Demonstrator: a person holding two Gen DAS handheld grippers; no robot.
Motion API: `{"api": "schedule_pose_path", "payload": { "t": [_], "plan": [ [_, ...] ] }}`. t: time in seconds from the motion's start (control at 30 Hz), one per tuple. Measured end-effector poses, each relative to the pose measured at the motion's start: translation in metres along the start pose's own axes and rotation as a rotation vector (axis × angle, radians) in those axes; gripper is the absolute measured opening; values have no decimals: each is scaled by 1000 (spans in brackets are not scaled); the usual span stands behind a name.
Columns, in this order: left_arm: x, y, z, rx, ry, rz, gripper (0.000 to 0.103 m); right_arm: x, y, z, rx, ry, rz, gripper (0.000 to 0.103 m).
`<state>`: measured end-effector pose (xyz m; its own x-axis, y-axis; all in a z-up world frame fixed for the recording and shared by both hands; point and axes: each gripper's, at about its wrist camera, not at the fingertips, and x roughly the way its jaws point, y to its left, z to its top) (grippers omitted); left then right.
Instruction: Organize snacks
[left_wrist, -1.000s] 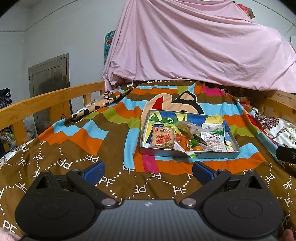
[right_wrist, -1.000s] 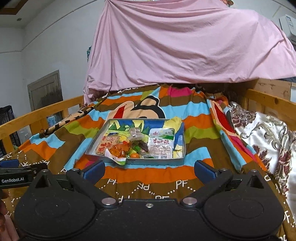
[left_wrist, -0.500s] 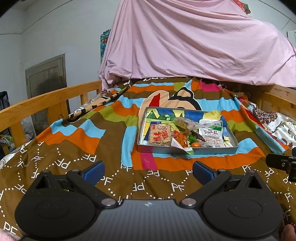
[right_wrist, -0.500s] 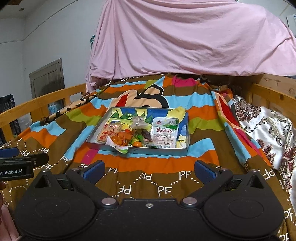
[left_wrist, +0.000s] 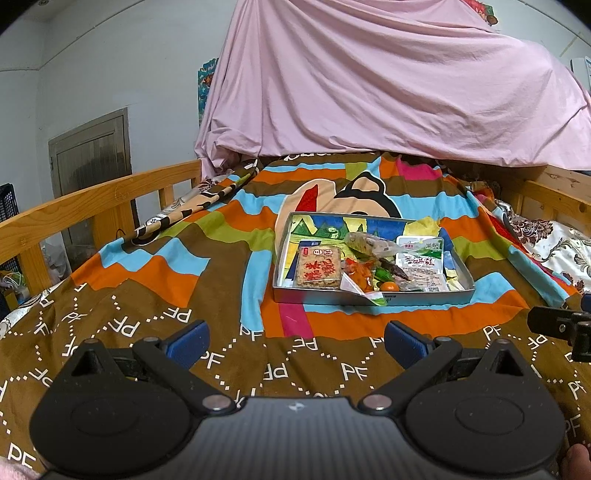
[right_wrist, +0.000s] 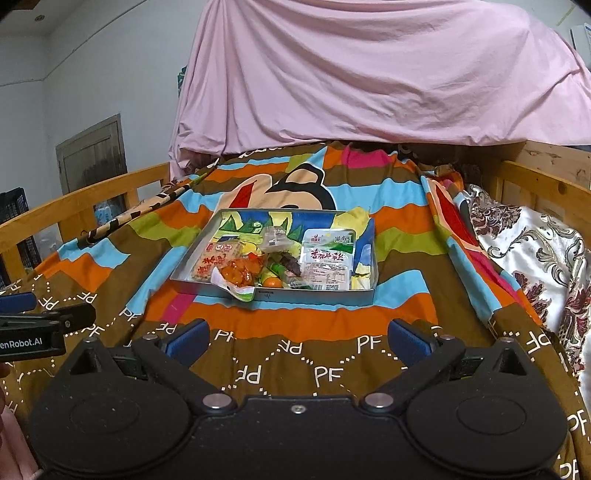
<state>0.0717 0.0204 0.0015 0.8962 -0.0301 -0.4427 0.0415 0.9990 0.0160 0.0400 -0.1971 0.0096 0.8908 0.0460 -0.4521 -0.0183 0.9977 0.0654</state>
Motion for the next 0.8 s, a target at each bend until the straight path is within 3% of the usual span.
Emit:
{"api": "schedule_pose_path", "payload": {
  "t": [0.8],
  "plan": [
    [5, 2, -1, -1, 40, 28, 103, 3, 2, -3, -9, 6, 1, 102]
  ]
}}
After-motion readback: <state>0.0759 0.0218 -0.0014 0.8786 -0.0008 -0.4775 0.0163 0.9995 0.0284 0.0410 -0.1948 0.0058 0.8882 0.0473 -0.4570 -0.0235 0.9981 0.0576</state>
